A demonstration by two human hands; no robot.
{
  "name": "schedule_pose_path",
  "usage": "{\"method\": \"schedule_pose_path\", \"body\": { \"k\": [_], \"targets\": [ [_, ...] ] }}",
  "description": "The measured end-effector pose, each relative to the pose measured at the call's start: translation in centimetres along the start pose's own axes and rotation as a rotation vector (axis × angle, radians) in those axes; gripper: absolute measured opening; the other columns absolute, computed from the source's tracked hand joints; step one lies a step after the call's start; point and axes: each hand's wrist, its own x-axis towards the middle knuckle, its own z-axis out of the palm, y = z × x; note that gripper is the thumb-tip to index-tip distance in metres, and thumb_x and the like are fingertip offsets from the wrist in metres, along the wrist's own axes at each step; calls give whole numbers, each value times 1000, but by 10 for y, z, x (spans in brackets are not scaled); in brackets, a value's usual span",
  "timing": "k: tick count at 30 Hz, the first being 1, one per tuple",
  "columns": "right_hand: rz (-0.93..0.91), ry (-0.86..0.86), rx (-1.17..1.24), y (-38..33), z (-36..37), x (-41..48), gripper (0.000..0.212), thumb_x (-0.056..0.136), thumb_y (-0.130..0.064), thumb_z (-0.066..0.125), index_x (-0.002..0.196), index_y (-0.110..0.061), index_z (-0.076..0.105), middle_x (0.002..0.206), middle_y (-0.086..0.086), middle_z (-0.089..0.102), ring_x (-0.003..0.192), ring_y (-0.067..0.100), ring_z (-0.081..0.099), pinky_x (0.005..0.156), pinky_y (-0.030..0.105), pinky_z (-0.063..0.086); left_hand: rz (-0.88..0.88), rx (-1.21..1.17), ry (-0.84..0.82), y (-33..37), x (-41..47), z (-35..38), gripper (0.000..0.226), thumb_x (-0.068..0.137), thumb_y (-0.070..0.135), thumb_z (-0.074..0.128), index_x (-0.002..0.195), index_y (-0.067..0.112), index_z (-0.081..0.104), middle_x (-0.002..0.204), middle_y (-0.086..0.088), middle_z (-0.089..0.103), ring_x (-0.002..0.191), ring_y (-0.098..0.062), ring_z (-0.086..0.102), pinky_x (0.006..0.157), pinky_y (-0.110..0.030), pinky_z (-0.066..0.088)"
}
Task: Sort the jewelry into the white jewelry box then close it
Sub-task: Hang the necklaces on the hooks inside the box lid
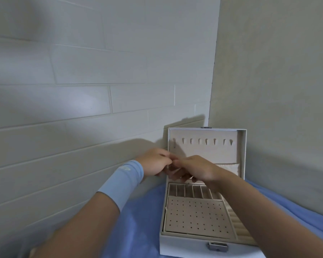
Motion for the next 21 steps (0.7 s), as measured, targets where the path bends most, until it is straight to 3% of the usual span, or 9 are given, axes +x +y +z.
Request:
{"method": "schedule_pose_path", "body": {
  "k": [2,5,8,10,14,17,19,21],
  "targets": [
    [-45,41,-21,4,-5,-3,23,94,-30,68,90,-8,76,77,2,75,61,8,60,60,18,46,48,85,28,0,-2,0,33,97,7,44,113,19,70,97,5,70,72,-8,62,59,-11,43],
    [-56,108,-171,6,-15,-6,16,93,-20,69,92,-7,79,81,4,78,62,4,58,66,18,46,145,236,121,-1,-1,7,33,97,10,44,113,21,71,110,6,72,70,0,57,74,-17,44],
    [-52,163,-282,1,-26,-11,16,93,-19,67,90,-11,81,80,1,78,63,2,60,64,18,46,202,428,200,0,3,16,33,98,15,45,116,26,70,121,9,68,101,-10,63,93,-27,47],
    [-73,204,-370,-3,-35,-14,17,94,-23,67,89,-15,81,76,-4,75,67,7,61,63,18,45,223,593,216,0,6,21,35,98,17,44,122,26,67,128,8,62,114,-16,59,97,-31,47],
    [-108,311,-519,-16,-49,-15,18,96,-27,64,92,-19,79,76,1,70,53,6,52,56,23,35,195,836,178,-8,14,31,35,99,22,43,129,24,61,133,4,52,109,-24,60,86,-33,48],
    [-128,374,-441,-24,-52,-8,21,97,-22,64,84,-11,76,80,0,75,51,14,62,45,11,37,206,951,188,-13,18,38,33,97,22,47,129,20,57,130,3,49,94,-27,62,70,-30,41],
    [-155,392,-462,-29,-50,-3,21,97,-20,63,82,-12,76,77,-2,75,54,16,66,39,6,35,220,983,205,-13,20,41,31,96,22,49,126,18,54,129,0,48,89,-28,62,67,-31,40],
    [-186,405,-503,-32,-47,2,22,97,-21,62,80,-17,76,75,-8,74,57,18,70,48,9,44,207,981,205,-10,21,43,31,96,24,50,127,18,53,130,-1,46,90,-28,63,69,-32,41]
  ]
}}
